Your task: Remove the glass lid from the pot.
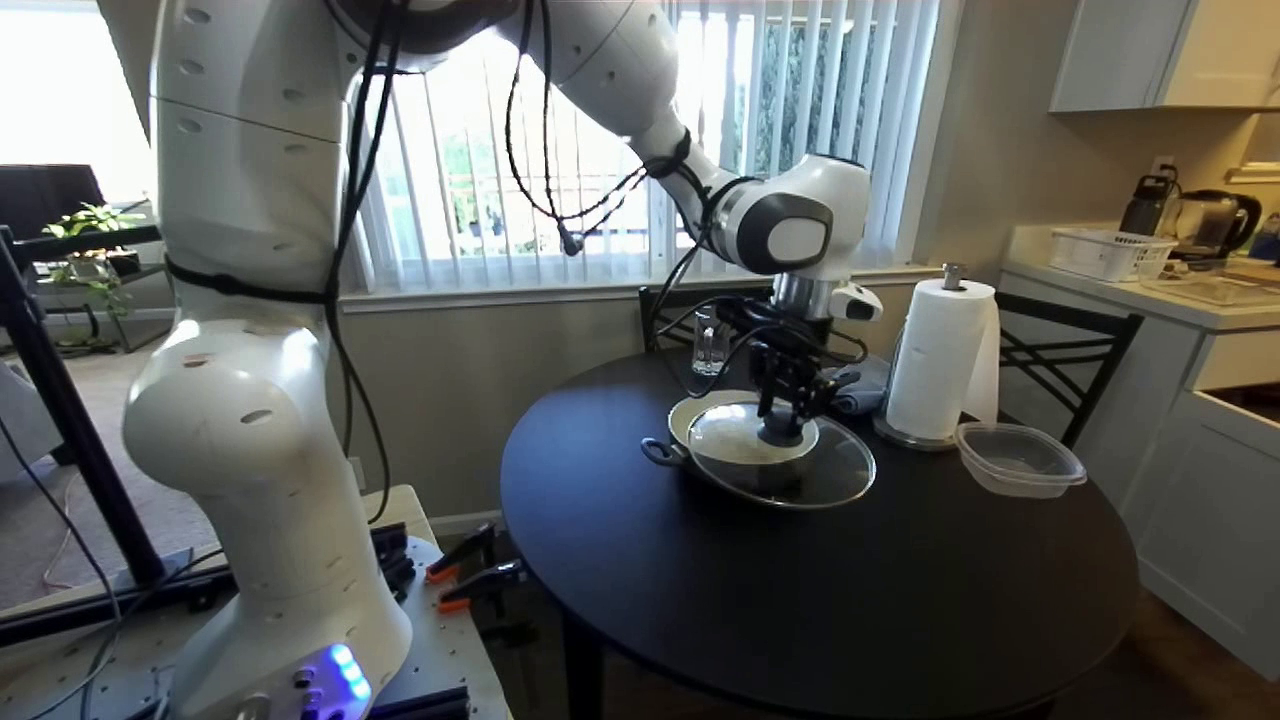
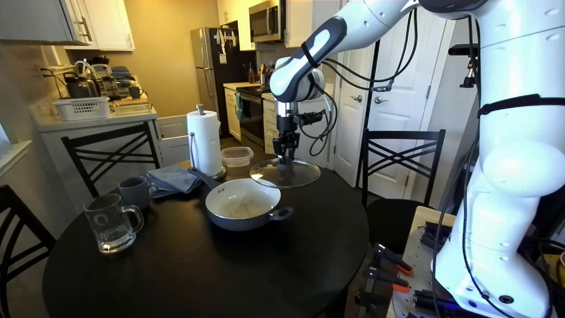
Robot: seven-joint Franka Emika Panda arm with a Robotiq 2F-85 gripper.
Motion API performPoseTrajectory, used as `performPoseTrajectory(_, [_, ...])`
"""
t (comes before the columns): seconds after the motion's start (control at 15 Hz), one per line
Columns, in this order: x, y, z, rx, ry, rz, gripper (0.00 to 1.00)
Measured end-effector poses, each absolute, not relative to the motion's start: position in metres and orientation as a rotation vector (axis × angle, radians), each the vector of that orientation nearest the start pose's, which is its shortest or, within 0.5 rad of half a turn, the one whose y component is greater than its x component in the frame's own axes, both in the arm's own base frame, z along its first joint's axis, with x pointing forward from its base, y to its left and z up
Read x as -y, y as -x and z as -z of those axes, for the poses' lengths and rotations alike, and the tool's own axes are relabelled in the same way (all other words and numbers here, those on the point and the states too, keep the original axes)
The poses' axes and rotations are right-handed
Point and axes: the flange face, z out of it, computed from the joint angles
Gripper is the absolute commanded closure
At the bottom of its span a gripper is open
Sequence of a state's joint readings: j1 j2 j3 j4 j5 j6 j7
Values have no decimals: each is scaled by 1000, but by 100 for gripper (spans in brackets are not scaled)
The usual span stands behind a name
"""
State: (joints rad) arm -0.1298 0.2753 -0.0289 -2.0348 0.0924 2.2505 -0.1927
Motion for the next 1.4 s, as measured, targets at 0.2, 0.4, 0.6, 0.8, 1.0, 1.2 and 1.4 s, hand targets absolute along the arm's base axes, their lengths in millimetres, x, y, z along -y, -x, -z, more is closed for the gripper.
performPoseTrajectory(0.2, [120, -554, -296, -161, 3050, -91, 68])
performPoseTrajectory(0.4, [148, -530, -291, -263, 3038, -105, 68])
performPoseTrajectory(0.6, [165, -517, -288, -321, 3033, -122, 68])
performPoseTrajectory(0.8, [179, -511, -284, -364, 3029, -137, 68])
performPoseTrajectory(1.0, [188, -507, -272, -390, 3026, -168, 68])
performPoseTrajectory(1.2, [193, -509, -251, -401, 3030, -188, 68])
performPoseTrajectory(1.4, [192, -518, -225, -390, 3043, -193, 68])
